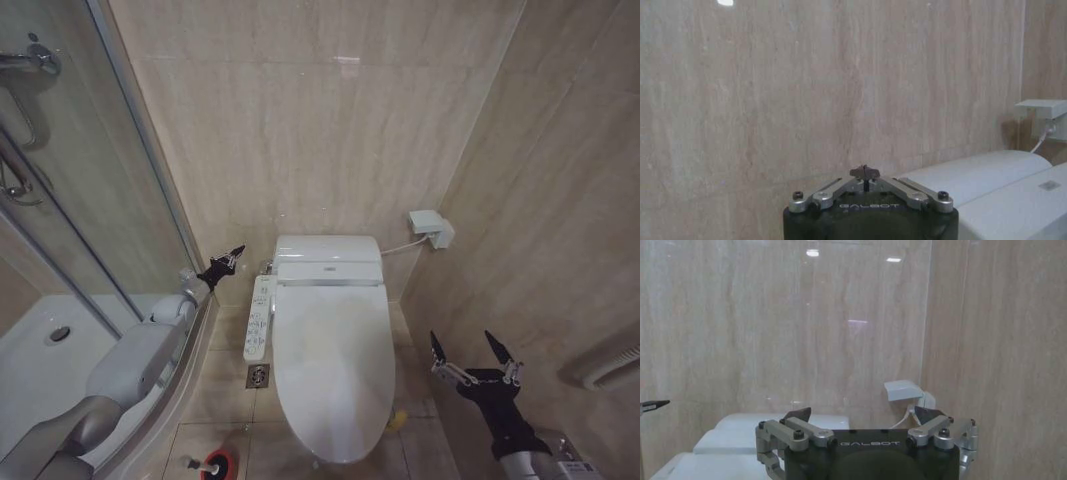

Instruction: Open the toilet lid, clean the toilet bowl with a toilet brush, close the toilet lid, and flush.

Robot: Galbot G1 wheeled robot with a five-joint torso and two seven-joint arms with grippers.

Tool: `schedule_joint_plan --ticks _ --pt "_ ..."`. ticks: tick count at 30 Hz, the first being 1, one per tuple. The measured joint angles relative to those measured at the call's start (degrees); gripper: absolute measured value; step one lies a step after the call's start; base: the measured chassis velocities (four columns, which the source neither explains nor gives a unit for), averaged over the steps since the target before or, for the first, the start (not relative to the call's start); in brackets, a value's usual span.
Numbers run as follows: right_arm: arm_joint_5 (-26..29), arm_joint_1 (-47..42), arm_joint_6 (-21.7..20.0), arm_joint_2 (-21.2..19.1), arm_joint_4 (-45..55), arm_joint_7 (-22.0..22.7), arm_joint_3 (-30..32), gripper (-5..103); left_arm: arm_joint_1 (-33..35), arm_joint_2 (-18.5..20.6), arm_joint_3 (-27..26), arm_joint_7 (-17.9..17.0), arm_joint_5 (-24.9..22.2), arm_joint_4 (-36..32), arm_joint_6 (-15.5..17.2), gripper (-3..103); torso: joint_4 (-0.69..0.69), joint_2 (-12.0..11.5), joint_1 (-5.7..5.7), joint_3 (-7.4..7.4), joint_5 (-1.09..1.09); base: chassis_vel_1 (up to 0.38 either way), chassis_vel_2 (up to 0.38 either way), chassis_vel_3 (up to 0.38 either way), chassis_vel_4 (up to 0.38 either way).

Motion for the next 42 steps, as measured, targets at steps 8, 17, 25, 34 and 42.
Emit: schedule_joint_plan --ticks 8,17,25,34,42 --pt "0.00 0.00 0.00 0.00 0.00 0.00 0.00 100 -0.01 -0.01 -0.04 0.60 -0.03 0.80 -0.18 0 0.00 0.00 -0.01 0.00 0.00 -0.023 0.014 0.019 -0.013" --pt "0.00 0.00 0.00 0.00 0.00 0.00 0.00 100 0.08 0.11 -0.03 1.56 0.13 1.23 -0.73 0 0.00 0.01 -0.01 0.00 0.01 -0.069 0.062 0.063 -0.072" --pt "0.00 0.00 0.00 0.00 0.00 0.00 0.00 100 1.06 0.05 -0.12 2.27 0.27 1.24 -0.85 0 0.00 0.00 0.01 0.00 0.00 -0.074 0.084 0.078 -0.073" --pt "0.00 0.00 0.00 0.00 0.00 0.00 0.00 100 1.96 -0.05 0.36 4.86 0.32 2.57 -1.27 0 -0.01 0.02 -0.02 -0.01 0.00 -0.002 0.012 0.009 -0.005" --pt "0.00 0.00 0.00 0.00 0.00 0.00 0.00 100 2.74 -0.19 1.46 6.56 0.66 3.24 -1.67 0 -0.01 0.02 -0.01 0.00 0.00 0.000 0.000 0.000 0.000"
